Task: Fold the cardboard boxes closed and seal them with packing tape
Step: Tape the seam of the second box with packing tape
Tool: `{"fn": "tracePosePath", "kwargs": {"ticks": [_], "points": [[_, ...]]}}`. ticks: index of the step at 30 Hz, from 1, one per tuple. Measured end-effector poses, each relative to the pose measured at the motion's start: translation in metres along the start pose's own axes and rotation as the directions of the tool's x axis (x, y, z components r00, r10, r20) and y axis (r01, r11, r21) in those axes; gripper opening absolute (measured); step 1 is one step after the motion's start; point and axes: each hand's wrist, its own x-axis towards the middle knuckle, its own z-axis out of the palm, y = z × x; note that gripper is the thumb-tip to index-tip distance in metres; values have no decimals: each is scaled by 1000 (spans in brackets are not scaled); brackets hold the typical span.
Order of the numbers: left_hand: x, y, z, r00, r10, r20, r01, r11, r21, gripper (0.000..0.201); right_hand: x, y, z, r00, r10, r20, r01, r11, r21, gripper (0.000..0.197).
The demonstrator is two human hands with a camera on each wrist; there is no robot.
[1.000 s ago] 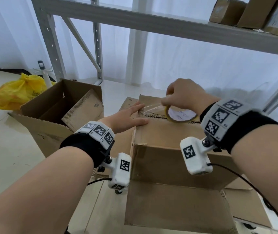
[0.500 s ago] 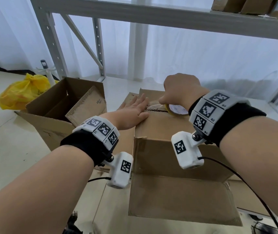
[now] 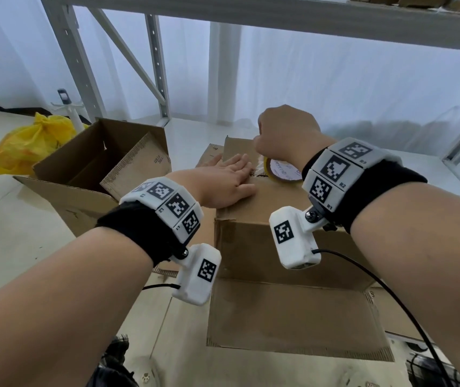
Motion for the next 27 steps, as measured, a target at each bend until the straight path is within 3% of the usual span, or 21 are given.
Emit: {"fn": "tracePosePath", "kwargs": {"ticks": [9, 15, 21, 27], "points": [[-14, -24, -4, 995, 21, -101, -13, 996, 87, 53, 1, -3, -1, 1000, -1, -5, 0, 998, -67, 14], [-8, -7, -6, 992, 8, -123, 18, 978, 210, 54, 1, -4, -2, 999, 36, 10, -36, 999, -14, 24], [-1, 12, 0, 992, -11, -125, 24, 994, 106, 56, -2, -3, -2, 1000, 25, -9, -25, 1000, 5, 23], [-21, -10, -1, 988, -39, -146, 37, 999, -17, 51, -4, -1, -3, 999, 20, -25, -20, 1000, 11, 23]]}}
